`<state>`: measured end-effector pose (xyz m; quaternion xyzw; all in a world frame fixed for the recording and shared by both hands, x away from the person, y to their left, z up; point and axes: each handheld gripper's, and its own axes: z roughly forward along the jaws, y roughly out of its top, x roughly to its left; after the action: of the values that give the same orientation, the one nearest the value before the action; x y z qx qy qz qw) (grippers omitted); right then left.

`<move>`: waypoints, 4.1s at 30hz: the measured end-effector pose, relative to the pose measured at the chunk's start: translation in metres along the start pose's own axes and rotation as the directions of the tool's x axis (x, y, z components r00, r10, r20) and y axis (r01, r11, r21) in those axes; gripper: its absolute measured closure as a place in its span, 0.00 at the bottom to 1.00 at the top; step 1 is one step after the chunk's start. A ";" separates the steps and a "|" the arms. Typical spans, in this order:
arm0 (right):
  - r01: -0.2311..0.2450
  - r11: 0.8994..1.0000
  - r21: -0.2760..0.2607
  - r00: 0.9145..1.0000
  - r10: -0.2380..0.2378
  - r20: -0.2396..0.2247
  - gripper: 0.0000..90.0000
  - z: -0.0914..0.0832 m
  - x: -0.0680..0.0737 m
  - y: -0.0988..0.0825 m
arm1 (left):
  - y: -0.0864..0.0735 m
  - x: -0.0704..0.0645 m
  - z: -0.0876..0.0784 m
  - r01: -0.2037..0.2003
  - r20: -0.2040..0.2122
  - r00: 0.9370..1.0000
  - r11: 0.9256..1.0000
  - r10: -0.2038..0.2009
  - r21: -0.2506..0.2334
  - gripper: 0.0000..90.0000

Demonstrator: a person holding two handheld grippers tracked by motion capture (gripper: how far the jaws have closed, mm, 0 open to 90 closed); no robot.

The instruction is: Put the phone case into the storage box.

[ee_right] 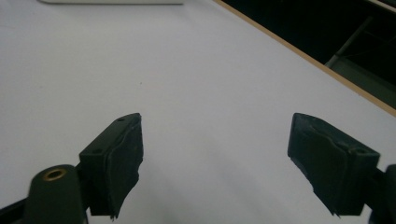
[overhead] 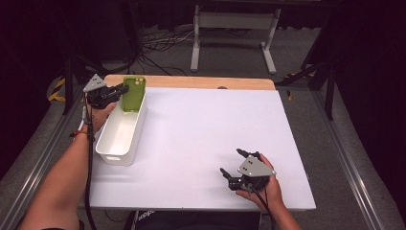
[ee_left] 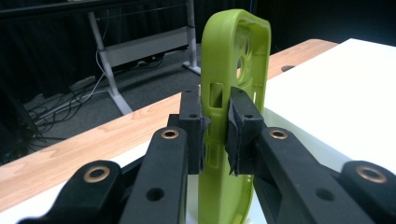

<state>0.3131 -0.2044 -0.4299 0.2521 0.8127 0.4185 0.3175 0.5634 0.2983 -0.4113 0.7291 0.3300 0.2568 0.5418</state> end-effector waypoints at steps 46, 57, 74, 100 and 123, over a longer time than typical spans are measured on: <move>-0.028 1.000 0.010 0.994 0.029 -0.107 0.22 0.009 0.002 -0.003 | 0.017 -0.014 -0.005 -0.019 -0.213 0.976 0.991 0.047 0.129 0.18; 0.023 1.000 -0.007 0.997 -0.024 -0.076 0.22 0.006 0.005 -0.001 | 0.023 -0.018 -0.014 -0.024 -0.204 0.978 0.993 0.049 0.120 0.16; 0.007 0.998 -0.056 0.999 -0.009 -0.034 0.22 0.004 0.001 0.001 | 0.027 -0.035 -0.034 -0.035 -0.152 0.987 0.997 0.044 0.066 0.15; -0.048 0.990 -0.132 0.997 0.055 0.046 0.18 -0.010 -0.018 0.011 | 0.032 -0.075 -0.069 -0.075 -0.056 0.996 0.997 0.073 -0.034 0.07; -0.051 0.986 -0.157 0.997 0.059 0.047 0.17 -0.014 -0.019 0.014 | 0.033 -0.108 -0.092 -0.136 0.014 0.990 0.987 0.138 -0.085 0.05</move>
<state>0.3179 -0.2167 -0.4062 0.2594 0.7620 0.4826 0.3452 0.4327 0.2673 -0.3553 0.7293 0.2625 0.2998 0.5561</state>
